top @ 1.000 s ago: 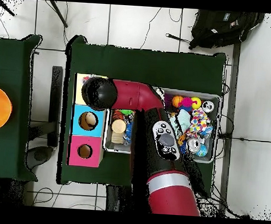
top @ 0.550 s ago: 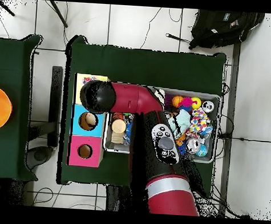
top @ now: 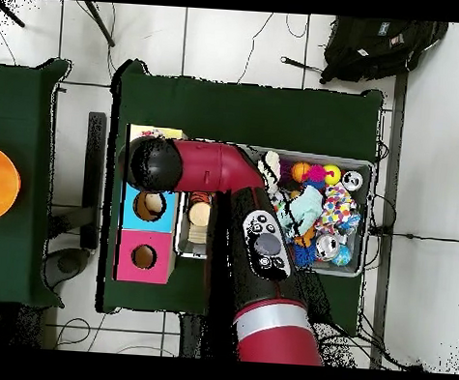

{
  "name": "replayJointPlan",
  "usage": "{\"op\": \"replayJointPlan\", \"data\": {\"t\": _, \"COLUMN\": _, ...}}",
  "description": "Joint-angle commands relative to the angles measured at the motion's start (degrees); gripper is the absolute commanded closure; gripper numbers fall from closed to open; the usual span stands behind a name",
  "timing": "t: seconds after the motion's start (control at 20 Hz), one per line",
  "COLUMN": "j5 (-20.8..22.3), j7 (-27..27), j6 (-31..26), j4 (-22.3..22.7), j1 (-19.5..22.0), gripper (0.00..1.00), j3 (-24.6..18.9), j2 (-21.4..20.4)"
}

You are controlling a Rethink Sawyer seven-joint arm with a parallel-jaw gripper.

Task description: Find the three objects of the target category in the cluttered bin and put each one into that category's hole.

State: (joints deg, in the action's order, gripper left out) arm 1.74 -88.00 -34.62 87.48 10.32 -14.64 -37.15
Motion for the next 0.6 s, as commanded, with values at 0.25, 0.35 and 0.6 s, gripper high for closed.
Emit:
{"op": "replayJointPlan", "data": {"t": 0.25, "j5": -1.02, "j7": -10.64, "j6": 5.04, "j4": 4.14, "j1": -1.62, "gripper": 1.00, "j3": -0.68, "j2": 1.95}}
{"op": "replayJointPlan", "data": {"t": 0.35, "j5": -0.97, "j7": -10.52, "j6": 4.93, "j4": 3.57, "j1": -1.84, "gripper": 1.00, "j3": -0.38, "j2": 2.26}}
{"op": "replayJointPlan", "data": {"t": 0.6, "j5": -0.03, "j7": -9.91, "j6": 4.67, "j4": 1.10, "j1": -2.56, "gripper": 1.00, "j3": 1.10, "j2": 3.35}}
